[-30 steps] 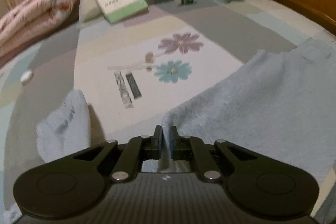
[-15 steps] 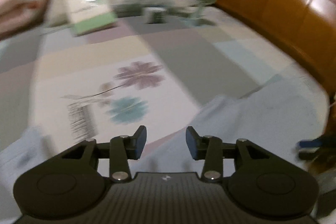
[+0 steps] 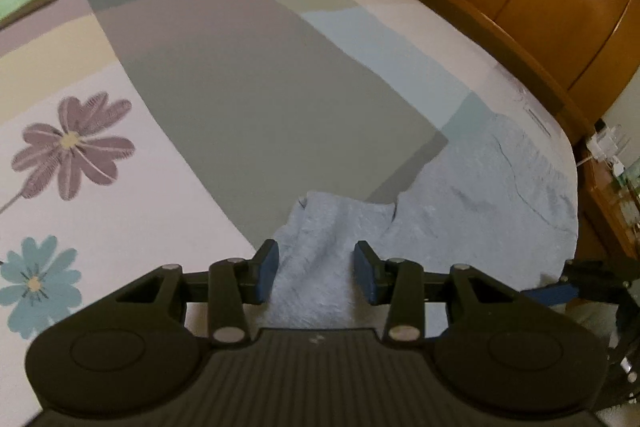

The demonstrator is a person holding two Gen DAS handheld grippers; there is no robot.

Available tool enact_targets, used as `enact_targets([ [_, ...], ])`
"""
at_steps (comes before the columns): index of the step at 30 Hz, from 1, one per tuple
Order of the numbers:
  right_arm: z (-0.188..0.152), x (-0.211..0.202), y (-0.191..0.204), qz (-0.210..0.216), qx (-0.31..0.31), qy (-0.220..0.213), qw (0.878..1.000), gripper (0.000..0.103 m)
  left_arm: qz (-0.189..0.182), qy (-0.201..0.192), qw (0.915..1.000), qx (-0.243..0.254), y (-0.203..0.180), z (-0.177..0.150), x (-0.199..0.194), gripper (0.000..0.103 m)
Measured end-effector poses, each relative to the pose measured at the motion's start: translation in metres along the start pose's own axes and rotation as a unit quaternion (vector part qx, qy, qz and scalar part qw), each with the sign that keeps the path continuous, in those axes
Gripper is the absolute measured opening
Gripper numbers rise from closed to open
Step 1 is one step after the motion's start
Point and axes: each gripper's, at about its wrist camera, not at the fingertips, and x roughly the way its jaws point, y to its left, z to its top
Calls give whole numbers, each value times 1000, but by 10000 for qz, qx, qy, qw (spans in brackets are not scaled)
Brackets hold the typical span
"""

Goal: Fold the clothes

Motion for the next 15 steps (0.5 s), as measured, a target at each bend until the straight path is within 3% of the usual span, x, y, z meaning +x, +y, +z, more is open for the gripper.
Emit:
enact_targets([
  [6,-2,3,-7,41,148,54,9999,75,-363,132,9992,103,3,1,7,51],
  [8,-3,5,-7,18,180,86,9998,75,-579,193,9981,-66,10,8,16,55],
  [9,-4,7,-7,4,194,104,9998,75,-750,234,9968,-153,14,12,20,64],
  [11,-5,9,-7,0,224,119,9997,75,-1129,247,9927,-355,21,19,27,72],
  [15,-7,8,-6,-11,294,93,9995,75,-1735,201,9794,-1012,38,30,38,71],
])
